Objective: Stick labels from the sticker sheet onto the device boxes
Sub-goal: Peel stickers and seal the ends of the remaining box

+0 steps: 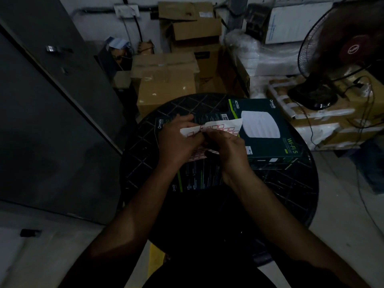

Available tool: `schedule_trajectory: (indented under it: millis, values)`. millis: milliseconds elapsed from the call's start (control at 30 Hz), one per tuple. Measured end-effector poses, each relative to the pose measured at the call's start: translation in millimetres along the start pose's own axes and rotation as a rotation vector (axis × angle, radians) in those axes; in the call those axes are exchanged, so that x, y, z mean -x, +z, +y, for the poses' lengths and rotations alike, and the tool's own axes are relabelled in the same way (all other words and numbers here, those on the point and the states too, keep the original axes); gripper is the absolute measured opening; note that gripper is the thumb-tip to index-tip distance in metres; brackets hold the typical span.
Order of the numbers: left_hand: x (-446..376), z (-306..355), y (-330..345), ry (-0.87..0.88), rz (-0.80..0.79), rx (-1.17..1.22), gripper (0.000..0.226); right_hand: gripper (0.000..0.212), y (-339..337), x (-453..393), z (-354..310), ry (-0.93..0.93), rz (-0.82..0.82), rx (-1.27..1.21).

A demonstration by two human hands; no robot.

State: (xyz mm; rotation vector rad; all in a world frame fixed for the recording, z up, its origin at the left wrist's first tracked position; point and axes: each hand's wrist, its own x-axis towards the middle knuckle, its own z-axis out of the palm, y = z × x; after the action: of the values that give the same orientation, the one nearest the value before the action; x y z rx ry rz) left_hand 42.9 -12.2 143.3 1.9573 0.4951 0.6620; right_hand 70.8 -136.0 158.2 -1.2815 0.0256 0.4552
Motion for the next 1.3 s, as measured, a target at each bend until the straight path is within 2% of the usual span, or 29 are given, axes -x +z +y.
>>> schedule_trajectory:
  millis: [233,433,667,800,1000,1300]
  values:
    - [0,-2,0,0.032,-0.007,-0.037,0.029,0.015,-2,-1,1,0.014,0.015,0.001]
    - [-3,-3,0,-0.046,-0.042,-0.016,0.034,0.017,-9,-3,8,0.034,0.007,0.062]
    - [-5,-6,0,-0.078,-0.087,0.047,0.014,0.017,-12,-1,7,0.027,-0.004,0.048]
    - [-5,-7,1,-0.086,-0.105,0.052,0.014,0.018,-14,-2,9,-0.006,-0.024,0.056]
    - [-5,-5,-2,-0.113,-0.101,0.052,0.034,0.015,-18,-6,13,-0.008,0.015,0.066]
    - [-4,-4,-2,-0.096,-0.162,0.074,0.020,0.017,-18,-3,13,-0.104,-0.010,0.128]
